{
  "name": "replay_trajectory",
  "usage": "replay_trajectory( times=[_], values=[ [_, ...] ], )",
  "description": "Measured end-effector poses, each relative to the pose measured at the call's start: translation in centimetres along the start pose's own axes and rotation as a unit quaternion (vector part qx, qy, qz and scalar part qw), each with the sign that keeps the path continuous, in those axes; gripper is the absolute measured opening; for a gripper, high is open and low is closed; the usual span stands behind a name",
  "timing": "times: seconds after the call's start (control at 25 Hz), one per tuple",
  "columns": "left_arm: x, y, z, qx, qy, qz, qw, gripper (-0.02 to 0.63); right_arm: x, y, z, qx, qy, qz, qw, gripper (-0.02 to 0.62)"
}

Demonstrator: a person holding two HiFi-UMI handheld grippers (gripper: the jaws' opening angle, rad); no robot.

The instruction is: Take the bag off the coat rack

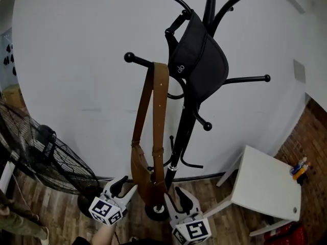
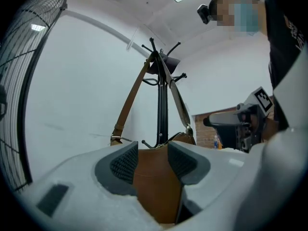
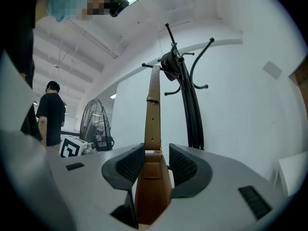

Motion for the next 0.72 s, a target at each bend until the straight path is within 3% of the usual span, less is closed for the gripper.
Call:
replay_trajectory(
  times=[0.28, 0.44, 0.72],
  values=[
    [1.6, 0.0, 2.8, -0.003, 0.032, -0.013, 0.9994, 0.187, 2.9, -2.4, 2.4, -0.052, 0.038, -0.058, 0.996, 0.138],
    [2.5, -0.1, 3.7, 0.007, 0.048, -0.026, 0.9985, 0.202, 4.9, -3.7, 3.9, -0.088, 0.043, -0.059, 0.993, 0.144],
    [3.7, -0.3, 4.3, 0.014, 0.058, -0.041, 0.9974, 0.245, 7.7, -5.0, 5.2, -0.132, 0.096, -0.066, 0.984, 0.166]
  ],
)
Point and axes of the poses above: the fingertips, and each gripper's own axes: x forward along the fingers, z to its left, y out of its underside, the point moved 8 cm from there along -x, backward along the fingers, and after that the axes turned 9 degrees about x, right-handed, at the moved point
